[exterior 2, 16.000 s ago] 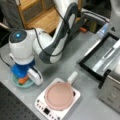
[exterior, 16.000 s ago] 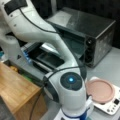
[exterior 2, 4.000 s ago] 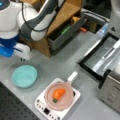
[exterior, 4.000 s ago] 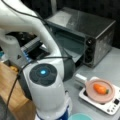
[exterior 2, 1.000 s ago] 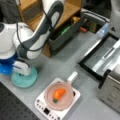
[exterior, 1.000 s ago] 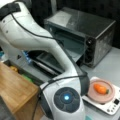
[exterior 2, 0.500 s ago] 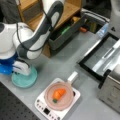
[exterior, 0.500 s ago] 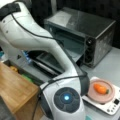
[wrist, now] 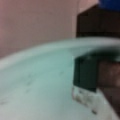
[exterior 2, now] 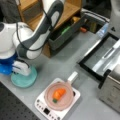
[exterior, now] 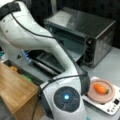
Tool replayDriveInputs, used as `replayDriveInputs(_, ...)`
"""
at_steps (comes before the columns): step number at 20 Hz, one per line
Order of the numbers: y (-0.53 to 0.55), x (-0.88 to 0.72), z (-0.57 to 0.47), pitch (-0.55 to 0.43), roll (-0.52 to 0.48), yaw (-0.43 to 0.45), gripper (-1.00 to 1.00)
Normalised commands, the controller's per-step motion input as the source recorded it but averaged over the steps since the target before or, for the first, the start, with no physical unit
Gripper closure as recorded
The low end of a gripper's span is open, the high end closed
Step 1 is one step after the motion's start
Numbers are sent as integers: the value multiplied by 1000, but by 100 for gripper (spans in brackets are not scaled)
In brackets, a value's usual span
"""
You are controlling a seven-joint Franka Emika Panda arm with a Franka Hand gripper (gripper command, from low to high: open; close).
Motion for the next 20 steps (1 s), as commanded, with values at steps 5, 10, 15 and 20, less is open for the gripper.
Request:
replayDriveInputs(5,-37,-53,210,60,121,-167,100)
replayDriveInputs(10,0,-169,587,64,114,-187,100)
replayDriveInputs(15,80,-138,454,44,82,-172,100)
replayDriveInputs(20,110,-76,53,47,31,-149,100)
